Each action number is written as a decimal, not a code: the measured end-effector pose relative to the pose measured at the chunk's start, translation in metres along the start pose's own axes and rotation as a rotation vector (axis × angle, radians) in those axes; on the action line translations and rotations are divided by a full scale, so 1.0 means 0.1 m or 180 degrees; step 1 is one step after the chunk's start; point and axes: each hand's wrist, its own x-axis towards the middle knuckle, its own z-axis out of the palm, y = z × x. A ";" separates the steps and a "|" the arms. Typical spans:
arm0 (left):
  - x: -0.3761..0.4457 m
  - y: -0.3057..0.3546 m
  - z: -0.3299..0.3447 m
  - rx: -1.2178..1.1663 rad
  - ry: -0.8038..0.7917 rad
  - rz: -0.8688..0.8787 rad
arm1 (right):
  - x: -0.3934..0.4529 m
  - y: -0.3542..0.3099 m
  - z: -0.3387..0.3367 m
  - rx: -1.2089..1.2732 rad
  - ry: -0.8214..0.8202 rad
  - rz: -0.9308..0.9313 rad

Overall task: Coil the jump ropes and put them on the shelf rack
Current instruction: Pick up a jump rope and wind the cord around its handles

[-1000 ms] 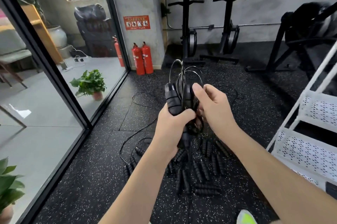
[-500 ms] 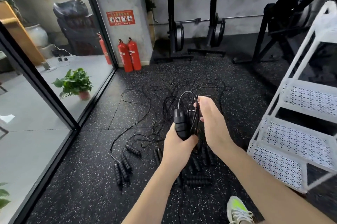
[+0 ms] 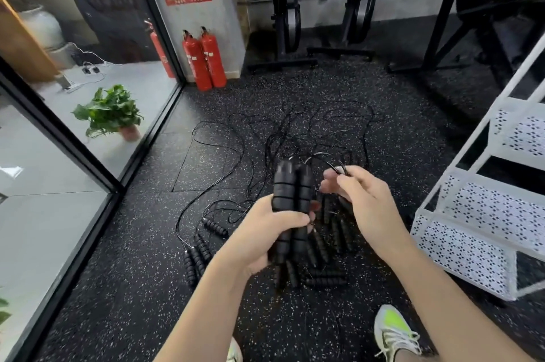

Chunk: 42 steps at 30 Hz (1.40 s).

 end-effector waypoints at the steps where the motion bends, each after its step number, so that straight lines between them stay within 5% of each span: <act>1: 0.01 0.00 -0.03 -0.0104 -0.0049 0.0033 | 0.00 -0.05 0.01 0.0052 -0.0037 -0.0101; 7: 0.05 0.00 -0.04 -0.1129 -0.0247 -0.0017 | -0.02 -0.32 0.12 -0.0215 0.0062 -0.0434; 19: 0.18 0.01 0.08 -0.1314 -0.0511 0.0368 | -0.07 -0.43 0.23 0.1301 -0.0905 0.0521; 28: 0.34 0.03 0.02 -0.1356 -0.0028 0.0369 | -0.03 -0.21 0.25 -0.0409 -0.0138 -0.0447; 42: 0.37 0.18 -0.01 -0.2652 0.0029 0.0473 | -0.29 0.03 0.46 -0.0648 0.0016 -0.1072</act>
